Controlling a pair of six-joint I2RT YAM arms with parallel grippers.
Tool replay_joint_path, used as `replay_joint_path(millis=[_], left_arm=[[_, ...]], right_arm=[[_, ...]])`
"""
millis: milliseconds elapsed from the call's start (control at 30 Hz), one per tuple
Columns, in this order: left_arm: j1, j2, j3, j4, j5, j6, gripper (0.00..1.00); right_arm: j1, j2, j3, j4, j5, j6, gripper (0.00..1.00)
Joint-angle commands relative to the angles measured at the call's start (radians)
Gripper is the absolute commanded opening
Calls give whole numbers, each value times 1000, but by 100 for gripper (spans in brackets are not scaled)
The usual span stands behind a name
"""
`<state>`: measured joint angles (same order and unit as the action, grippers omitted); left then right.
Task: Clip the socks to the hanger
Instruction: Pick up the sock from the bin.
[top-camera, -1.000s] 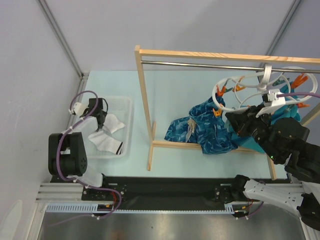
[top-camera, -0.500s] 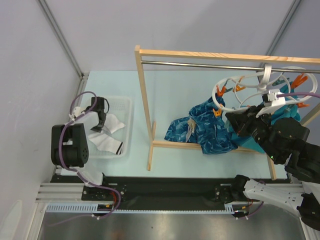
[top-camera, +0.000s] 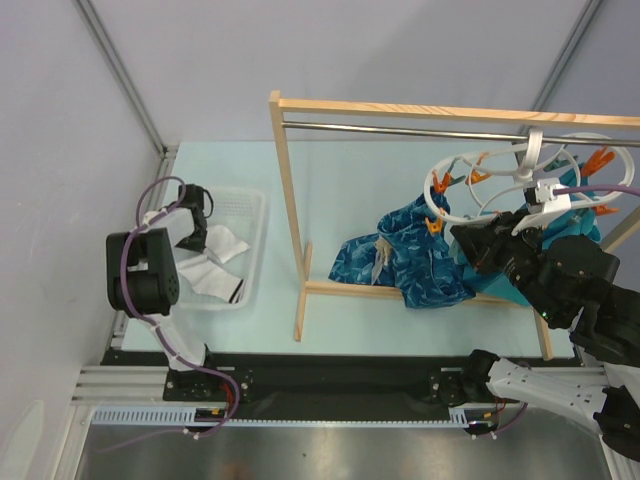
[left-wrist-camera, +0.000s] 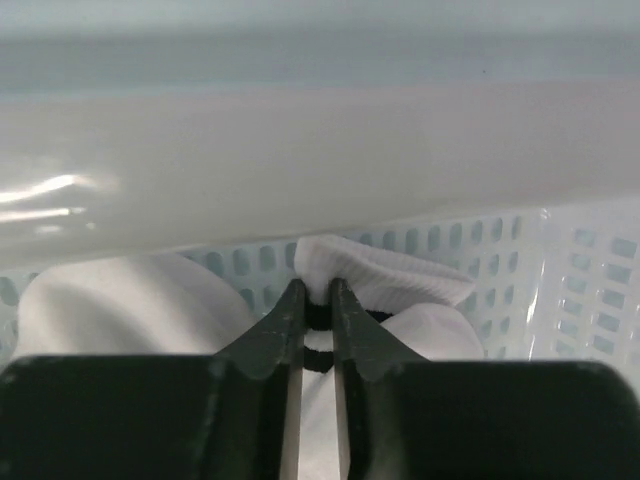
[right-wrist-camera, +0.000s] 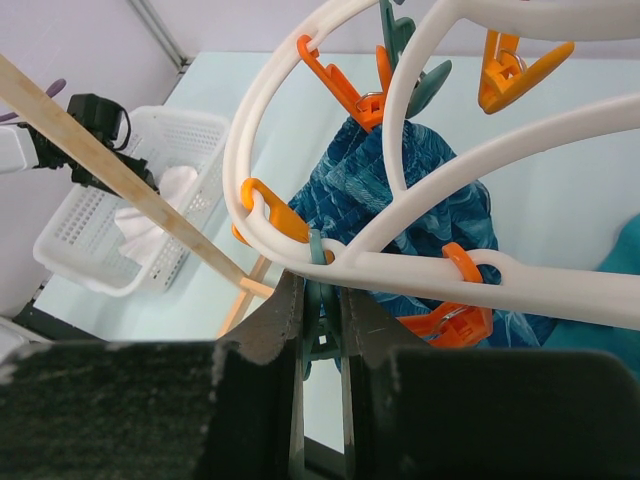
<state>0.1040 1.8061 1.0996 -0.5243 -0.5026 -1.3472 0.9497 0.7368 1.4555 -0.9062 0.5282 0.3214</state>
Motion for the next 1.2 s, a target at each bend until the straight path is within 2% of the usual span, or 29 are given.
replay_joint_path(millis=[0, 33, 67, 100, 233, 433, 700, 767, 800, 833, 867, 900, 933, 1000, 1167], left_arm=[[11, -11, -35, 52, 59, 26, 14], [13, -16, -38, 61, 59, 43, 11], [11, -20, -40, 69, 50, 55, 1], [11, -31, -44, 75, 44, 80, 0], [-4, -173, -105, 164, 4, 183, 0], [-61, -379, -159, 144, -105, 275, 0], [-95, -641, -230, 246, -67, 462, 0], [-124, -697, -265, 305, -9, 525, 0], [-131, -733, -280, 355, 43, 653, 0], [-136, -793, -303, 468, 115, 719, 0], [-147, -829, -310, 506, 204, 774, 0], [-183, -859, -314, 541, 235, 874, 0], [-213, -913, -308, 576, 233, 911, 0], [-245, -951, -300, 577, 304, 957, 0], [-245, -1112, -299, 543, 493, 927, 0]], right_arm=[[1, 1, 31, -8, -23, -4, 0], [1, 4, 31, -8, -20, -5, 0], [1, 4, 32, -8, -20, -5, 0], [3, 4, 32, -10, -22, -5, 0], [1, 3, 22, -7, -20, -2, 0], [1, 18, 17, 4, -27, -4, 0], [1, 26, 16, 7, -27, 2, 0], [1, 26, 13, 4, -23, 5, 0], [1, 26, 12, 3, -25, 4, 0], [1, 26, 12, 3, -25, 5, 0], [0, 26, 14, 3, -27, 7, 0], [1, 26, 17, 3, -28, 4, 0], [1, 26, 17, 3, -27, 4, 0], [1, 27, 17, 3, -25, 5, 0], [1, 32, 19, 1, -39, 11, 0]])
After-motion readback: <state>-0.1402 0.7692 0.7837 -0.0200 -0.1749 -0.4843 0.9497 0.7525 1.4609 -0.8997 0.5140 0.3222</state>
